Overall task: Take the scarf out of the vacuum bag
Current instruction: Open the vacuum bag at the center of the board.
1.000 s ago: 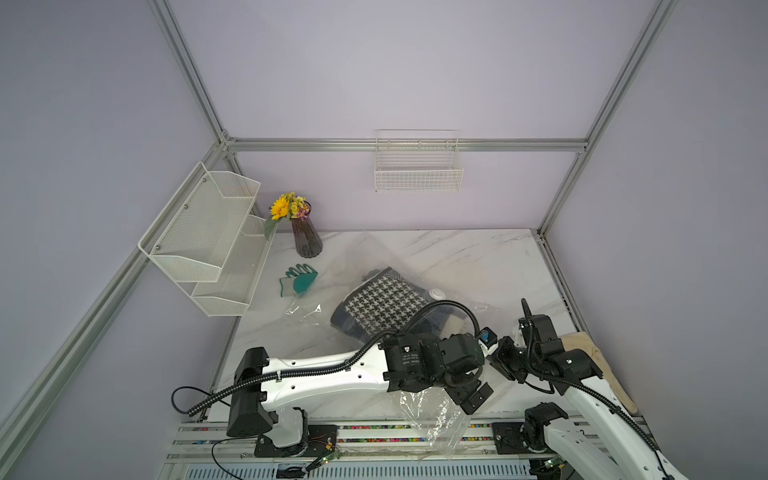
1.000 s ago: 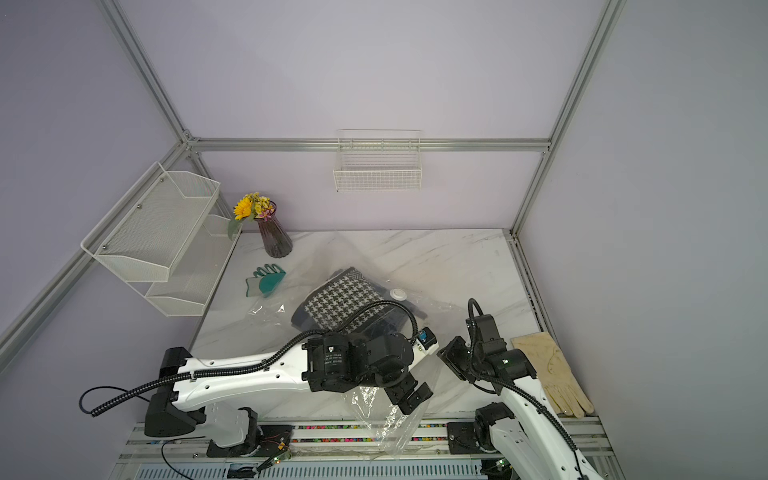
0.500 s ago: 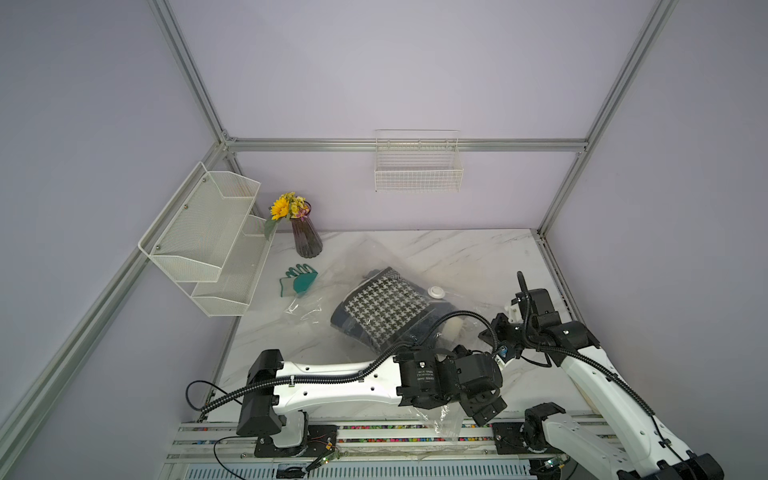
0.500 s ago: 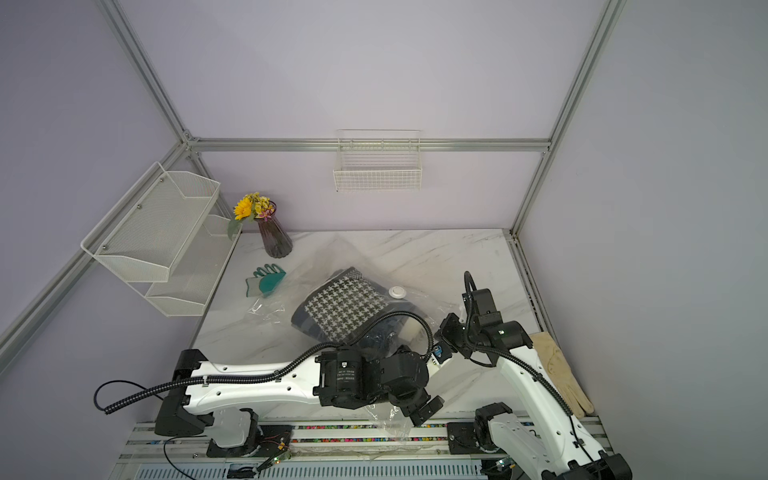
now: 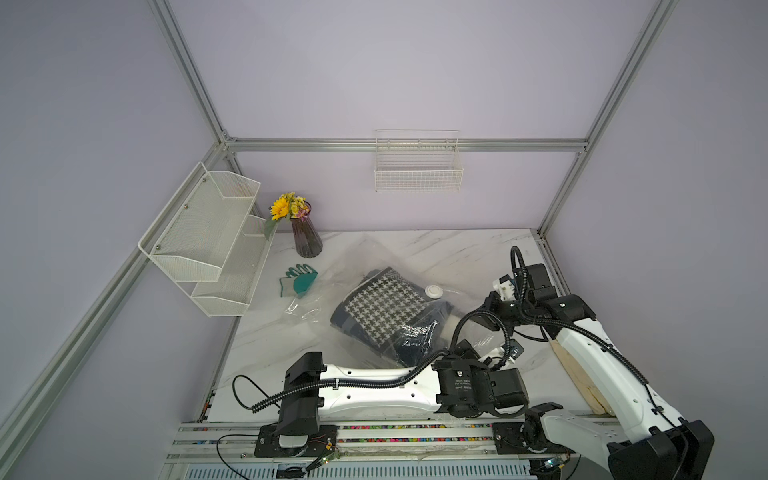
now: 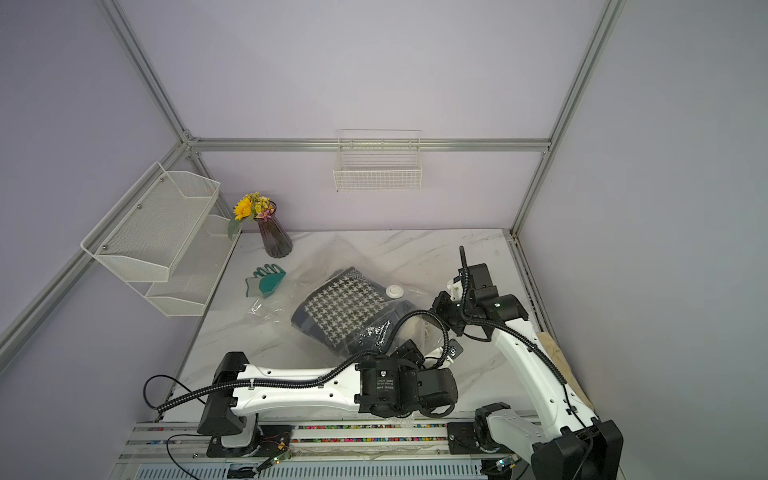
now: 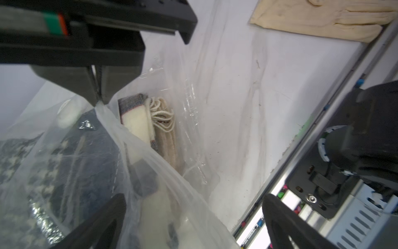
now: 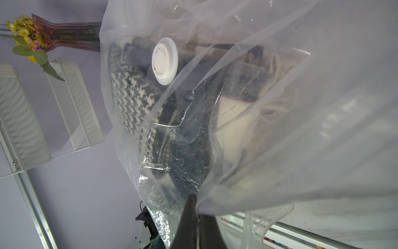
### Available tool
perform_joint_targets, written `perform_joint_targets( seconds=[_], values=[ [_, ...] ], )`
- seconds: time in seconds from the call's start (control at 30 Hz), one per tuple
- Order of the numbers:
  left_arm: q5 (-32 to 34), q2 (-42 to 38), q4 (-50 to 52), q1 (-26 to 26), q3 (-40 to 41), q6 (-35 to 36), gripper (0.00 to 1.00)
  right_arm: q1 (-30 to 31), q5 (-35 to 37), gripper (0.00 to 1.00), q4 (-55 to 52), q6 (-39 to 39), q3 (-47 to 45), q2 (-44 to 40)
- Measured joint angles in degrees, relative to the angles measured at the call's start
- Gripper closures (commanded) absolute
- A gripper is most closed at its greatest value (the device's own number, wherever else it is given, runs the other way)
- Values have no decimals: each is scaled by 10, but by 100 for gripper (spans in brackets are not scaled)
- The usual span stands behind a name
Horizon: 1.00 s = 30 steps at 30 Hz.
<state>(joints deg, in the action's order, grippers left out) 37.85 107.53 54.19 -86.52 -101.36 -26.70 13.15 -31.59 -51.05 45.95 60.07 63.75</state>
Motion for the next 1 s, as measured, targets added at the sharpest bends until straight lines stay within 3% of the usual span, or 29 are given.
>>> perform_joint_targets(
  seconds=[0.23, 0.43, 0.6, 0.77, 0.83, 0.9, 1.0],
  values=[
    [82, 50, 90, 2, -42, -80, 1, 0, -28, 100, 0, 3, 12, 0],
    [94, 38, 102, 18, 12, -135, 6, 0, -43, 100, 0, 4, 16, 0],
    [85, -32, 55, 51, 117, -147, 32, 0, -44, 100, 0, 3, 16, 0],
    [60, -95, 6, 79, 169, -142, 55, 0, -44, 100, 1, 0, 16, 7],
    [53, -107, -7, 87, 181, -137, 57, 0, -43, 89, 1, -2, 16, 13],
    [45, -114, -21, 94, 193, -130, 64, 0, -42, 71, 3, -6, 16, 18],
    [31, -119, -35, 100, 208, -121, 66, 1, -36, 46, 3, -14, 17, 16]
  ],
)
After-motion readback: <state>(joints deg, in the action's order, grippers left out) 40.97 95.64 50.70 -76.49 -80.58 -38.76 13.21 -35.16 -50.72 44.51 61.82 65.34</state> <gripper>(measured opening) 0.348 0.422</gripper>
